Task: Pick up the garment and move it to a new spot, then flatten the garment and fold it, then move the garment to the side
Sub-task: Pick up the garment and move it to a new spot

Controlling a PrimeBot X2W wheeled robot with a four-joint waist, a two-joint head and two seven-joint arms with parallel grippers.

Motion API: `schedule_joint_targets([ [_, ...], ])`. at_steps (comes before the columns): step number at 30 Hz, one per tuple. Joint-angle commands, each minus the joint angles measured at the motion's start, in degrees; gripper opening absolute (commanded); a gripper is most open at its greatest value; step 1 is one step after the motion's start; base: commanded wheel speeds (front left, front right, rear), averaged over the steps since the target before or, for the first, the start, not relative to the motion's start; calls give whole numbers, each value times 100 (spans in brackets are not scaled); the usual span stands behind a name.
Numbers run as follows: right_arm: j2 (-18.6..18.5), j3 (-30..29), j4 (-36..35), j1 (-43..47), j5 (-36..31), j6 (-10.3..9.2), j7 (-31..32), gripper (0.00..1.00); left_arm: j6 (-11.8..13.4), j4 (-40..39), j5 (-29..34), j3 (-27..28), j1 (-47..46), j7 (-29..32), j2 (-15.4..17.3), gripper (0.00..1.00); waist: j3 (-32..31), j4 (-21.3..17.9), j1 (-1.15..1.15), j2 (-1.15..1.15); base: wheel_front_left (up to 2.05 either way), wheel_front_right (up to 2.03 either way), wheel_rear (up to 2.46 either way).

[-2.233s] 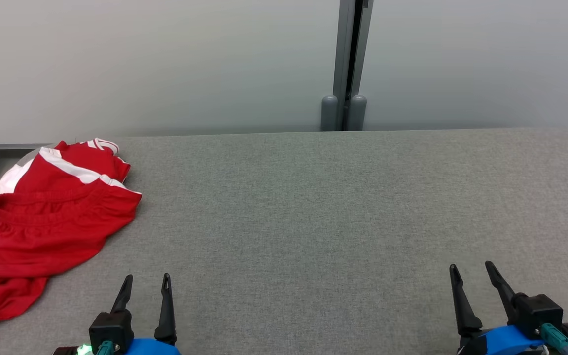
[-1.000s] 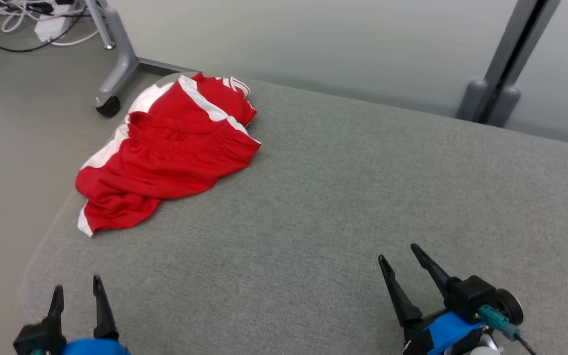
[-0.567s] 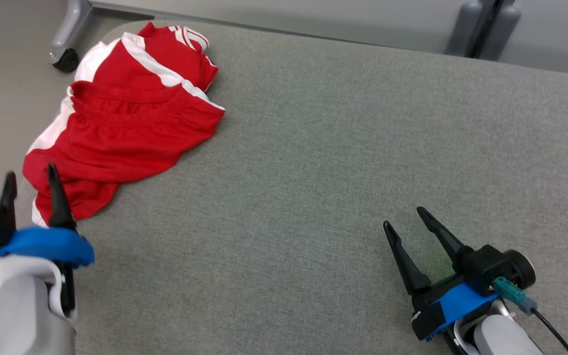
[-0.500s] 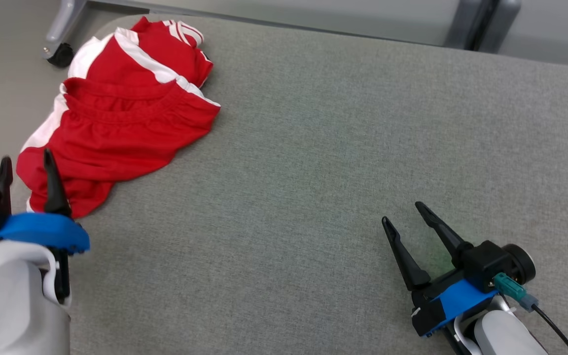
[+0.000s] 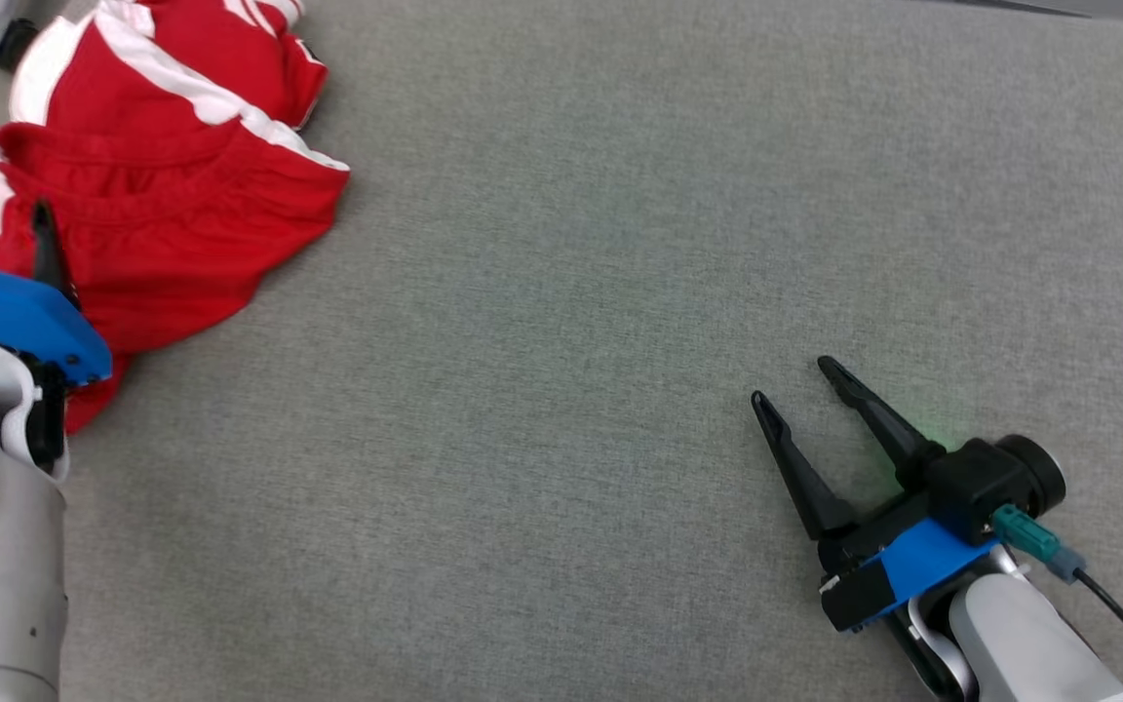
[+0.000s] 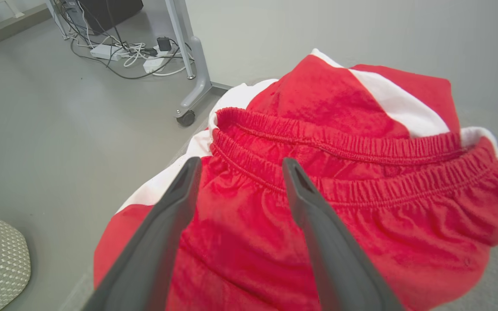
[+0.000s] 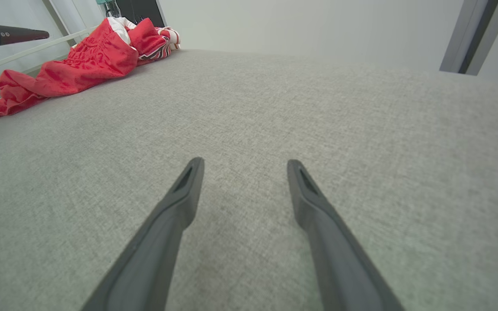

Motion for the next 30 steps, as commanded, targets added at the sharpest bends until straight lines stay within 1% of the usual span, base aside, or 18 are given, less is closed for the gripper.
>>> schedule_joint_targets([
  [1, -90, 12, 78, -50, 71, 0, -14, 100, -34, 121, -56, -22, -114, 87, 23, 100, 62, -37, -1, 0, 0, 0, 0],
  [3, -126, 69, 115, -81, 122, -1, -1, 100, -35, 314, -154, 22, -210, 261, 23, 100, 125, -110, -1, 0, 0, 0, 0],
  [7, -200, 94, 171, -89, 172, -5, 3, 100, -25, 520, -292, 77, -329, 404, 20, 100, 199, -202, -1, 0, 0, 0, 0],
  [12, -288, 90, 283, -59, 245, -6, 17, 100, -26, 861, -420, 91, -294, 528, -58, 100, 280, -279, -1, 0, 0, 0, 0],
  [13, -302, 91, 289, -59, 263, -6, 17, 100, -12, 928, -442, 91, -279, 541, -63, 53, 286, -289, -1, 0, 0, 0, 0],
  [14, -307, 84, 305, -61, 269, -6, 17, 100, -1, 985, -455, 97, -269, 538, -67, 39, 291, -301, -1, 0, 0, 0, 0],
  [15, -304, 77, 316, -63, 272, -6, 17, 100, -1, 1031, -474, 110, -269, 518, -76, 0, 293, -312, -1, 0, 0, 0, 0],
  [17, -296, 72, 323, -78, 289, -6, 17, 100, -3, 1078, -484, 95, -288, 453, -67, 0, 277, -329, -1, 0, 0, 0, 0],
  [20, -242, 56, 300, -83, 313, -6, 16, 100, -8, 985, -443, 30, -363, 136, 42, 0, 202, -348, -1, 0, 0, 0, 0],
  [25, -99, -25, 259, -18, 334, -4, 9, 100, -18, 666, -302, -171, -537, -617, 137, 0, 0, -344, -1, 0, 0, 0, 0],
  [28, -24, -111, 259, 50, 341, -1, -4, 100, -26, 350, -281, -308, -732, -886, 91, 0, -135, -325, -1, 0, 0, 0, 0],
  [30, 55, -167, 273, 67, 345, 0, -5, 100, -30, 73, -262, -536, -818, -963, 14, 0, -246, -336, -1, 0, 0, 0, 0],
])
